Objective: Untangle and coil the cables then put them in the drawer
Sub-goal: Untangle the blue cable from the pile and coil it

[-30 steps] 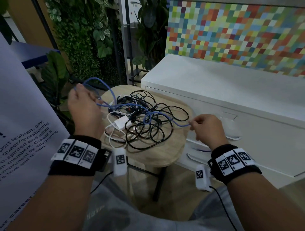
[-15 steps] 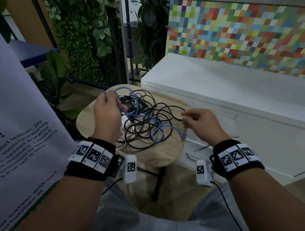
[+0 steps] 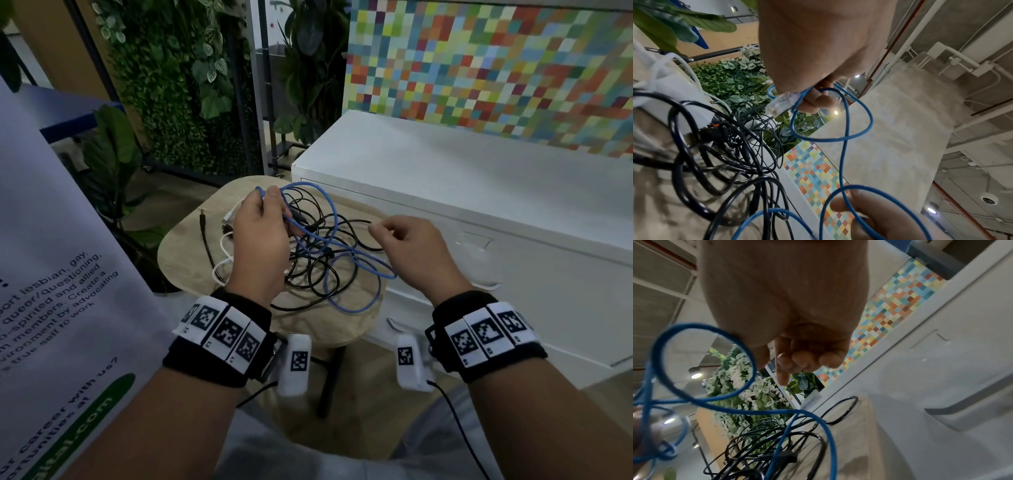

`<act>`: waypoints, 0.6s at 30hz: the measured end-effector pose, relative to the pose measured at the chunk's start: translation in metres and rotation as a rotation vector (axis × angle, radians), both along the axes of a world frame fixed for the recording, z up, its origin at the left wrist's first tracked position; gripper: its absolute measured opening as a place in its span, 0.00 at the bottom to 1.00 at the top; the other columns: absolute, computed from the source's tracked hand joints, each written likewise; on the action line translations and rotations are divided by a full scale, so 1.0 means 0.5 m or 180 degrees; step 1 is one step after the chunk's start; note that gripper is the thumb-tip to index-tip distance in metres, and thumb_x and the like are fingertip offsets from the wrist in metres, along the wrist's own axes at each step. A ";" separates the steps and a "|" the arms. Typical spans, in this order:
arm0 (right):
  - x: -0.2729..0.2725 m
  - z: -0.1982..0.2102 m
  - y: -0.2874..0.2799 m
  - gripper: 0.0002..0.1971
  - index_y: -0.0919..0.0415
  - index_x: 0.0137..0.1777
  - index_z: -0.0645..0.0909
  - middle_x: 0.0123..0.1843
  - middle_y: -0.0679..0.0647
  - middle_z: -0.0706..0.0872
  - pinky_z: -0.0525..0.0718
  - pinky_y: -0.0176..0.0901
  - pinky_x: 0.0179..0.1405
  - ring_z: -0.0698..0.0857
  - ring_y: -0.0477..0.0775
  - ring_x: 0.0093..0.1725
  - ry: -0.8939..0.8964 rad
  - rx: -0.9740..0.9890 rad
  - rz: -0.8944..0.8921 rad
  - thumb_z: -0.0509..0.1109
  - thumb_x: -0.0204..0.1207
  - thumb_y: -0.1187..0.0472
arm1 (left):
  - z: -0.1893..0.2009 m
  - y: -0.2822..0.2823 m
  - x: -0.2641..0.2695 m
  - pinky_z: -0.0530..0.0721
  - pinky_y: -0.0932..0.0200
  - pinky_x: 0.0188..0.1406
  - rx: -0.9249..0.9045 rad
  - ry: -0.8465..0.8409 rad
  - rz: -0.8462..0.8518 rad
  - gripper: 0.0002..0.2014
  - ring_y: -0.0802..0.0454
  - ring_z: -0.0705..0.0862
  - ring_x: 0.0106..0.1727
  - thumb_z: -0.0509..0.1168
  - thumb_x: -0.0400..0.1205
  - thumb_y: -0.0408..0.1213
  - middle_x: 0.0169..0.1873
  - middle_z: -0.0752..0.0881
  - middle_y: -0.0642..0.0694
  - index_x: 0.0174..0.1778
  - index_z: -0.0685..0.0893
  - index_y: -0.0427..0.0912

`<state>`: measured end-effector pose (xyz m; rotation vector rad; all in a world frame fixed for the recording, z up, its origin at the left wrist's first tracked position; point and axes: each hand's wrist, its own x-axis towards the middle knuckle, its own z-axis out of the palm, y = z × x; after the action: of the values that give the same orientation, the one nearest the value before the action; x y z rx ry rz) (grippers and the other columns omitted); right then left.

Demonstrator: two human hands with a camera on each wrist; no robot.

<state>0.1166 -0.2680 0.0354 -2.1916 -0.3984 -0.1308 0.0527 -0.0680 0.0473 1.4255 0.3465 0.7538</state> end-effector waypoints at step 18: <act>-0.028 -0.012 0.015 0.22 0.56 0.74 0.75 0.66 0.54 0.92 0.85 0.57 0.70 0.90 0.55 0.66 0.1483 0.2467 0.0867 0.71 0.83 0.73 | -0.012 -0.003 -0.001 0.84 0.51 0.36 -0.0189 0.0019 0.0292 0.17 0.53 0.86 0.26 0.55 0.95 0.41 0.28 0.79 0.51 0.40 0.74 0.43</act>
<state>0.1024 -0.2607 0.0294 -1.3312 -0.3049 0.3237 0.0521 -0.0697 0.0415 1.3635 0.4378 0.8074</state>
